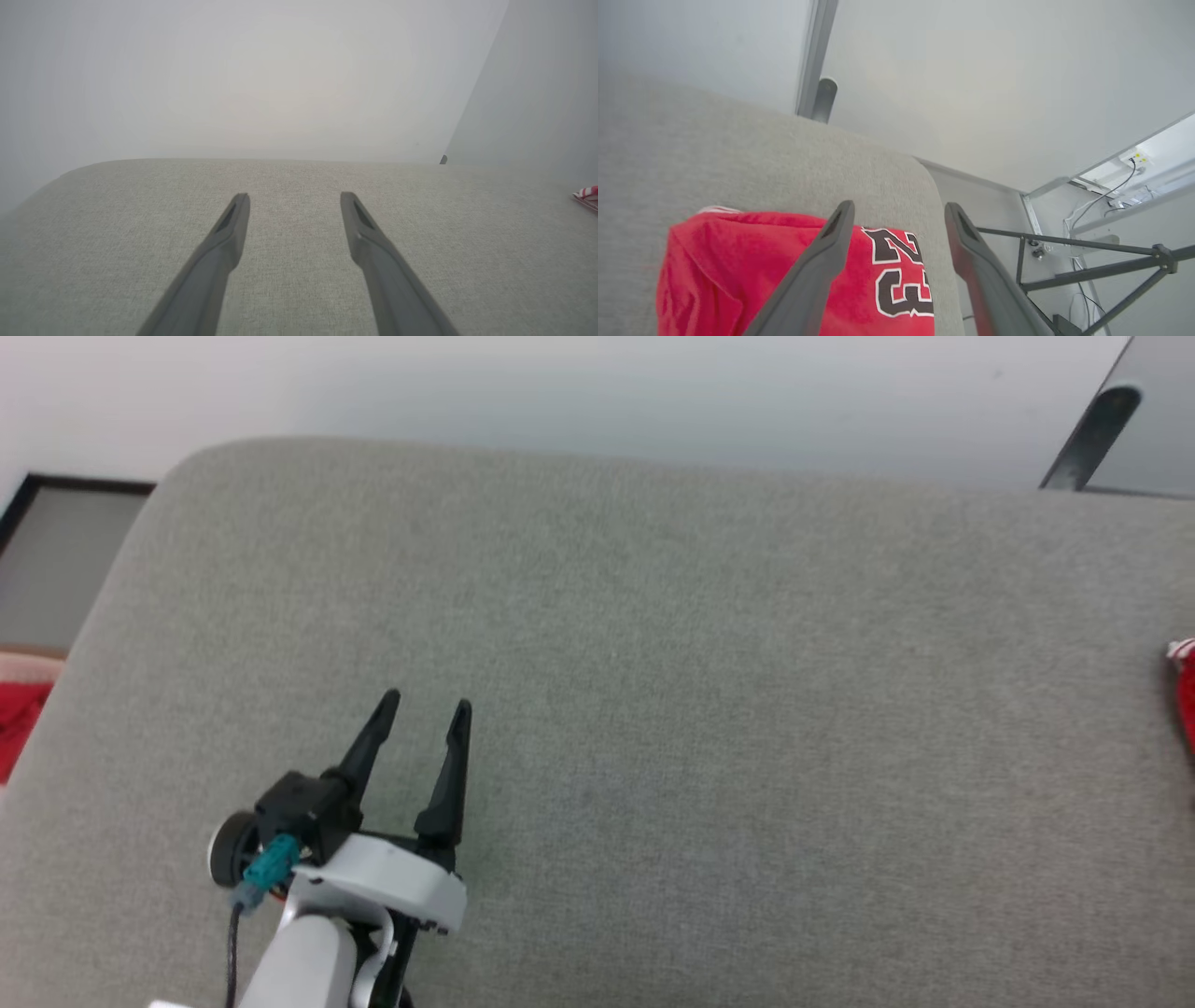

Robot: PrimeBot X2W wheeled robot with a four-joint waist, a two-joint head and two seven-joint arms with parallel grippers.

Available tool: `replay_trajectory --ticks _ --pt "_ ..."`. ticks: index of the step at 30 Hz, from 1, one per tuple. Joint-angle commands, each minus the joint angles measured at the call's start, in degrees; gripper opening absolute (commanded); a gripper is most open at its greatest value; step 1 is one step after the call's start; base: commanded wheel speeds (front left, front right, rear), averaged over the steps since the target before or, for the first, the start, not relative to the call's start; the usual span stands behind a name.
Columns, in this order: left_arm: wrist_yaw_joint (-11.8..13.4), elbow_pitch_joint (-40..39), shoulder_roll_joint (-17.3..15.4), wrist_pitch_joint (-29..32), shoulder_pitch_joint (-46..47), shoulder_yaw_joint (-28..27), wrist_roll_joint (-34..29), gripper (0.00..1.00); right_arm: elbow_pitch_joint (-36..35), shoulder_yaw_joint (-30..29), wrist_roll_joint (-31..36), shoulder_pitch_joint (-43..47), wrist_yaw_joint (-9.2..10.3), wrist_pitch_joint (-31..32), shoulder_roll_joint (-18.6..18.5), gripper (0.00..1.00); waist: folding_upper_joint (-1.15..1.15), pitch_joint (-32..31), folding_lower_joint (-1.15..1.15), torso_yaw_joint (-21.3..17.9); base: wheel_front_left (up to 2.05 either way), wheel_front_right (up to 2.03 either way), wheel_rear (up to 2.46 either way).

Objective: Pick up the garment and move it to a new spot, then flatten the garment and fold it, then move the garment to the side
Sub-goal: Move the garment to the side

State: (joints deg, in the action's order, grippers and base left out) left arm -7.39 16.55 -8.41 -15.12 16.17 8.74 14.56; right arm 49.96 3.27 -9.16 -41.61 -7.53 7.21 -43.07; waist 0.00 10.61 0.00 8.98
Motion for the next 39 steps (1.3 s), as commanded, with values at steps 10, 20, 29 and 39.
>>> replay_trajectory --ticks 10,20,29,39 --pt "-0.2 0.5 -1.0 0.0 -5.6 -3.1 0.5 1.00 -7.4 2.7 -5.5 5.1 0.08 -14.8 6.2 1.00 0.00 -10.0 0.00 -4.1 0.00 0.00 0.00" --pt "-0.2 -0.3 -1.5 0.0 -9.7 -6.3 0.4 1.00 -23.1 0.9 -5.2 19.5 0.07 -20.3 15.7 1.00 0.00 -13.6 0.00 -5.8 0.00 0.00 0.00" --pt "-0.2 -0.7 -2.0 0.0 -11.5 -8.0 0.2 1.00 -32.5 -2.9 -1.7 33.1 0.08 -20.4 24.8 1.00 0.00 -14.8 0.00 -6.6 0.00 0.00 0.00" --pt "-0.2 0.0 -2.5 0.0 -12.6 -9.4 0.2 1.00 -34.0 -3.8 -0.3 37.8 0.07 -20.2 28.0 1.00 0.00 -15.4 0.00 -8.1 0.00 0.00 0.00"
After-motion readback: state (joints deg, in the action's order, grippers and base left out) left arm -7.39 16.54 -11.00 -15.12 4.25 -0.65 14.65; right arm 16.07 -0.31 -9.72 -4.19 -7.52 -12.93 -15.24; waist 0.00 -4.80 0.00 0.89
